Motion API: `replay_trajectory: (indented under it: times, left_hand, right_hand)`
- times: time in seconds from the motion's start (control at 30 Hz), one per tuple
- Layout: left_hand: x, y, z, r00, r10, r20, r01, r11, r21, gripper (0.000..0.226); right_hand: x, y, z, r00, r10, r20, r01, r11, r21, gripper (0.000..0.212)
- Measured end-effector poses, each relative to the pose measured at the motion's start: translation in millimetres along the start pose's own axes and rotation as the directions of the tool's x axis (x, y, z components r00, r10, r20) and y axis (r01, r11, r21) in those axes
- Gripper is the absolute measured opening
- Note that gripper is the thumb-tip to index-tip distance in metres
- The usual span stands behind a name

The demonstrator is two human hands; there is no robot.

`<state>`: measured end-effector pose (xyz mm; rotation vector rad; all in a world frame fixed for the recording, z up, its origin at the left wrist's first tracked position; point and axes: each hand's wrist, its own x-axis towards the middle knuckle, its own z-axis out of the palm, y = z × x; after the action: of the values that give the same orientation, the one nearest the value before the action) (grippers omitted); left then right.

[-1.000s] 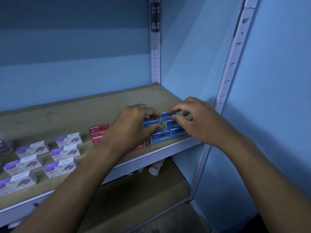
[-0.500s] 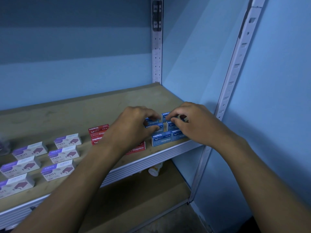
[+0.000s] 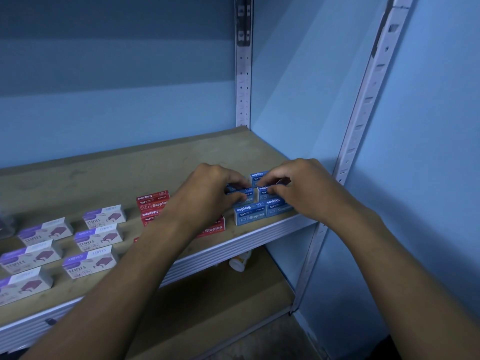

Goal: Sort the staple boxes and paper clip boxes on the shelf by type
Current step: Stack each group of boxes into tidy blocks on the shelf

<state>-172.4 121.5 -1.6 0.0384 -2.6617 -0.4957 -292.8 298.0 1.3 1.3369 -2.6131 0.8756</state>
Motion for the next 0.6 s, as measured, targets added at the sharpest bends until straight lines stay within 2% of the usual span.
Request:
replay_trajectory:
  times: [0.23, 0.6]
  left_hand:
    - [0.4, 10.1, -6.8, 0.999, 0.016, -0.036, -0.017, 0.999, -0.037, 0.025]
    - [-6.8, 19.7, -9.3, 1.000, -0.023, 0.018, 0.025, 0.998, -0.060, 0.022]
  right_hand:
    - [-6.1, -1.4, -10.8, 0.999, -0.035, -0.010, 0.035, 0.999, 0.021, 0.023]
    - [-17.6, -4.2, -13.1, 0.997, -0.072, 0.038, 0.073, 0.997, -0.018, 0.024]
